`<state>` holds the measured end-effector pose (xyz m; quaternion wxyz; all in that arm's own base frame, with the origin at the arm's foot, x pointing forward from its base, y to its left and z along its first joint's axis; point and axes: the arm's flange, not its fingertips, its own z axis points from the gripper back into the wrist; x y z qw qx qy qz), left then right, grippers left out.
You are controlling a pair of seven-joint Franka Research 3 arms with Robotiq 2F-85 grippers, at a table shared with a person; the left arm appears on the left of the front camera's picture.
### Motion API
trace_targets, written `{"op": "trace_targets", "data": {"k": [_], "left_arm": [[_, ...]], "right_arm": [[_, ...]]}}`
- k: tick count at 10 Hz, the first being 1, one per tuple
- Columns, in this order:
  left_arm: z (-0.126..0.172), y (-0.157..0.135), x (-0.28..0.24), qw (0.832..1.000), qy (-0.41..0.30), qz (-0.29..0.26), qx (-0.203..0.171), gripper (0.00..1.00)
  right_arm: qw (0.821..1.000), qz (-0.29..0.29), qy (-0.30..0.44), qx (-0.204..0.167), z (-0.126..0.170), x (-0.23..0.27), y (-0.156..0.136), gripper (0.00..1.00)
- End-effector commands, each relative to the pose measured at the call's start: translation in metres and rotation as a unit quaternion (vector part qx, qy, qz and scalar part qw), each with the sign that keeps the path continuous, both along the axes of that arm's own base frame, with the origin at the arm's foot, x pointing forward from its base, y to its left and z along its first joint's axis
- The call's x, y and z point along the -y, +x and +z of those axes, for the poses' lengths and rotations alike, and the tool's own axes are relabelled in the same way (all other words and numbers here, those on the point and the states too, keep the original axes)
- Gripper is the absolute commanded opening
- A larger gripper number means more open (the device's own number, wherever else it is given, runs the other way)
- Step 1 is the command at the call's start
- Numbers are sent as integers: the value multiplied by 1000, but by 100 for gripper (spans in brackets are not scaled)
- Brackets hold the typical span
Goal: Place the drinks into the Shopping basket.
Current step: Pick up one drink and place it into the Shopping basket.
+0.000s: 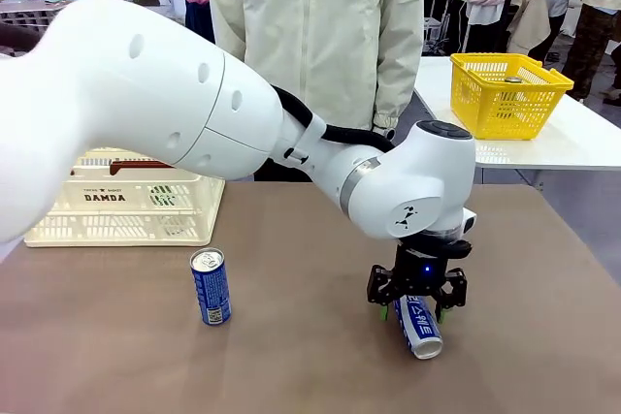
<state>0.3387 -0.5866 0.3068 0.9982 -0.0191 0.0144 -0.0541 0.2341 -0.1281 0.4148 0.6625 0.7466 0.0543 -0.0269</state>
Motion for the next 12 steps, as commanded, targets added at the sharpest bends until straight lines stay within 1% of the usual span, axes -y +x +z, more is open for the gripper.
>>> {"op": "trace_targets", "data": {"k": [1, 2, 3, 4, 7, 10, 11, 12], "left_arm": [[0, 1, 7, 1000, 14, 12, -2, 100], [-1, 2, 7, 1000, 14, 14, -4, 100], [-2, 2, 6, 1000, 19, 17, -9, 40], [-2, 3, 6, 1000, 21, 18, -9, 0], [-3, 3, 4, 999, 27, 17, -9, 0], [3, 4, -3, 1000, 18, 17, -10, 0], [15, 3, -7, 1000, 13, 14, -5, 0], [51, 2, -17, 999, 15, -8, 32, 0]], "right_arm": [[1000, -2, 5, -10, 7, -1, 1, 100], [1000, -2, 5, -10, 7, -1, 1, 100], [1000, -2, 5, -10, 7, -1, 1, 100], [1000, -2, 5, -10, 7, -1, 1, 100], [1000, -2, 5, -10, 7, -1, 1, 100], [1000, -2, 5, -10, 7, -1, 1, 100], [1000, -2, 5, -10, 7, -1, 1, 100], [1000, -2, 5, -10, 7, -1, 1, 100]]}}
